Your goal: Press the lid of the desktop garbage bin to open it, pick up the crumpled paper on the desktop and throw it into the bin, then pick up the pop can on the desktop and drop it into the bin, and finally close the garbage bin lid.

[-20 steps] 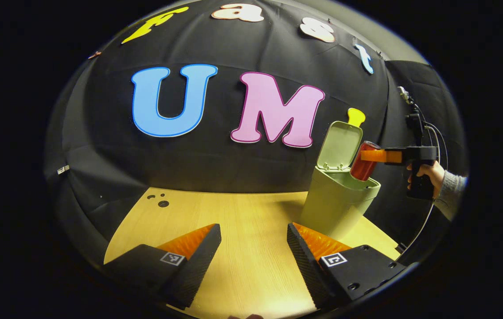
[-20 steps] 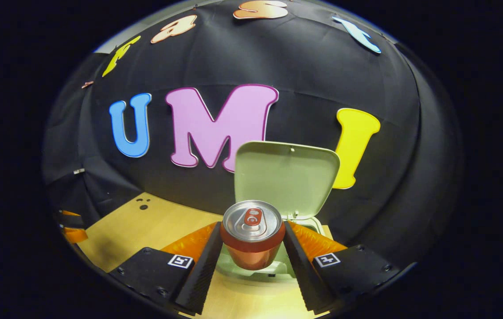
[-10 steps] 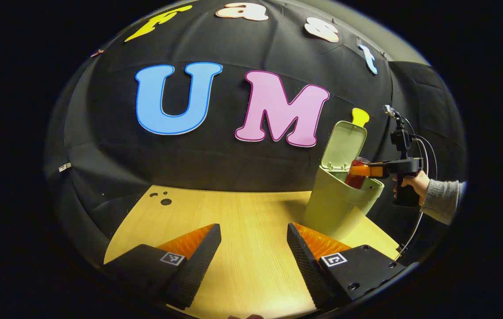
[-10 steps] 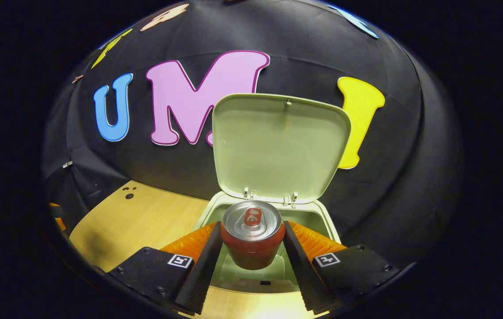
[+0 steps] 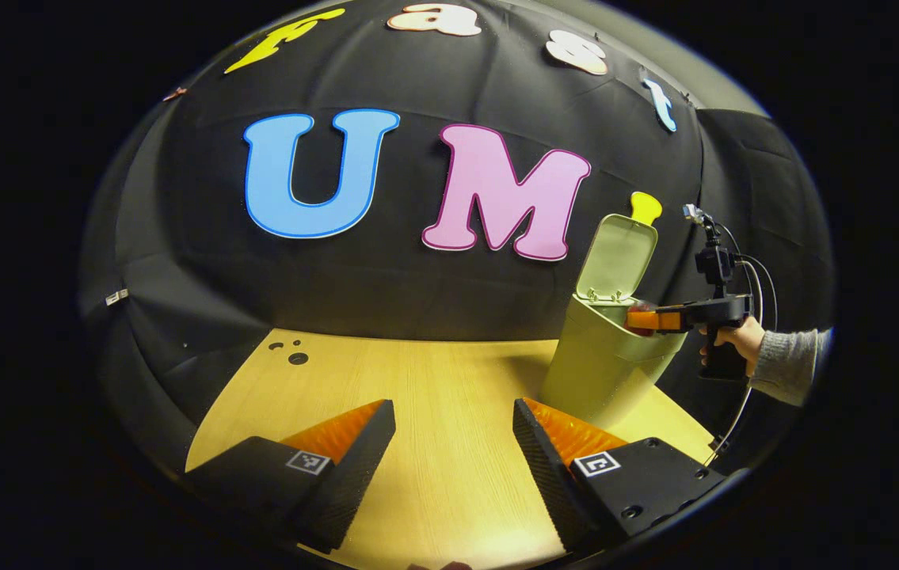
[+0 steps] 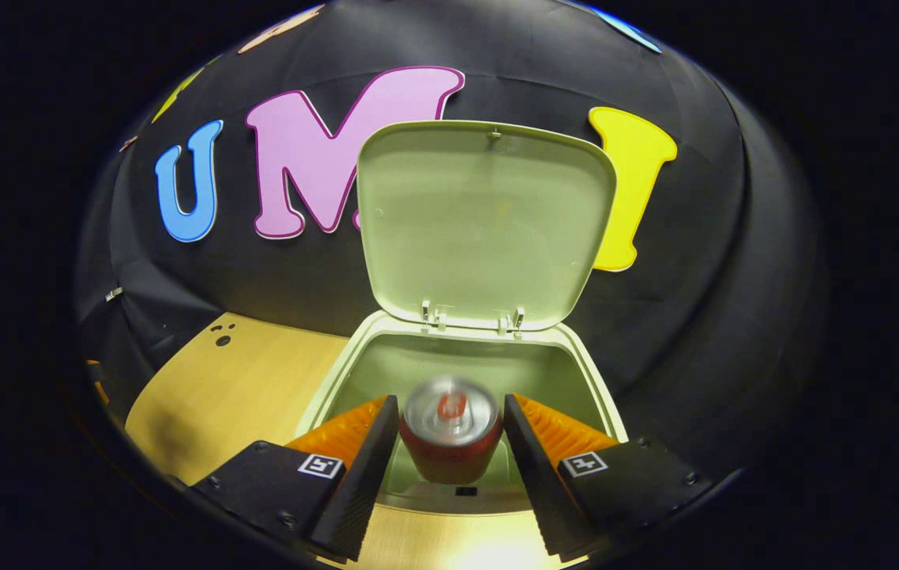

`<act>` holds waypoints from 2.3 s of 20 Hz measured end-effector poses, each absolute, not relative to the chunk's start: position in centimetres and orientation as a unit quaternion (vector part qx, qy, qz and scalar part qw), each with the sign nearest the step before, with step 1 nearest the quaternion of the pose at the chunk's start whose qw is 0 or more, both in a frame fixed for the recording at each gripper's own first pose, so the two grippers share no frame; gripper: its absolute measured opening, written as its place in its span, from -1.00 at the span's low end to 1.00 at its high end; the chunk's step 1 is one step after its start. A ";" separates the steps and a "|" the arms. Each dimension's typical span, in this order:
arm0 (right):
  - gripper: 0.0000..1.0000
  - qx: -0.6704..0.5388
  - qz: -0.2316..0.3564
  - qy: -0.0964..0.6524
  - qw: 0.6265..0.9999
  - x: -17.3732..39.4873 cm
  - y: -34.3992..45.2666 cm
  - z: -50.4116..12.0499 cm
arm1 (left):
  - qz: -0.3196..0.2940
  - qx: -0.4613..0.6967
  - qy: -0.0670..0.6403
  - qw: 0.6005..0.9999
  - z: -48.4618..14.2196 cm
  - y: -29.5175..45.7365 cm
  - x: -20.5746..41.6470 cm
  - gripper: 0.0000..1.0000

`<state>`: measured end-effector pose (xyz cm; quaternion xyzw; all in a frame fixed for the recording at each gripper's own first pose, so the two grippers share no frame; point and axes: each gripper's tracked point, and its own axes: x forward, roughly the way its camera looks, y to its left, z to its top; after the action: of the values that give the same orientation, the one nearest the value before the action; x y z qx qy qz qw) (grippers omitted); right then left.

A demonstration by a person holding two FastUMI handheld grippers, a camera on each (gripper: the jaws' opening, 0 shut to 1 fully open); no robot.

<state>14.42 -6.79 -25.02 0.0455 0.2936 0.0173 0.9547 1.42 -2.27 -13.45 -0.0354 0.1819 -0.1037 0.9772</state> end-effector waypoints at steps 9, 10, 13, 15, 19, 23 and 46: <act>0.72 0.058 0.023 0.275 0.960 14.1 -6.4 -22.9 | -0.102 -0.035 0.183 0.977 -13.6 -2.5 1.2 0.92; 0.76 0.062 0.025 0.272 0.960 13.9 -6.3 -22.4 | -0.102 -0.036 0.183 0.977 -13.6 -2.5 1.2 0.91; 1.00 0.054 0.030 0.260 0.964 13.6 -6.6 -20.8 | -0.103 -0.036 0.186 0.976 -13.8 -2.6 1.2 0.91; 0.98 0.044 0.026 0.245 0.968 13.8 -7.0 -19.3 | -0.104 -0.037 0.187 0.976 -14.0 -2.6 1.2 0.92; 0.97 0.056 0.022 0.211 0.976 15.1 -7.2 -15.4 | -0.111 -0.035 0.186 0.976 -13.9 -3.2 1.5 0.91; 0.96 0.062 0.005 0.158 0.986 16.8 -8.5 -10.5 | -0.120 -0.032 0.183 0.975 -13.7 -3.9 1.7 0.92; 0.96 0.044 -0.064 0.082 0.994 28.0 -11.6 -6.7 | -0.070 -0.040 0.192 0.978 -14.2 -2.8 1.0 0.92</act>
<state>28.05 -11.57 -6.67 0.0442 0.0815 -0.0640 0.9936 1.01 -2.84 -14.19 -0.0401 0.1917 -0.0698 0.9782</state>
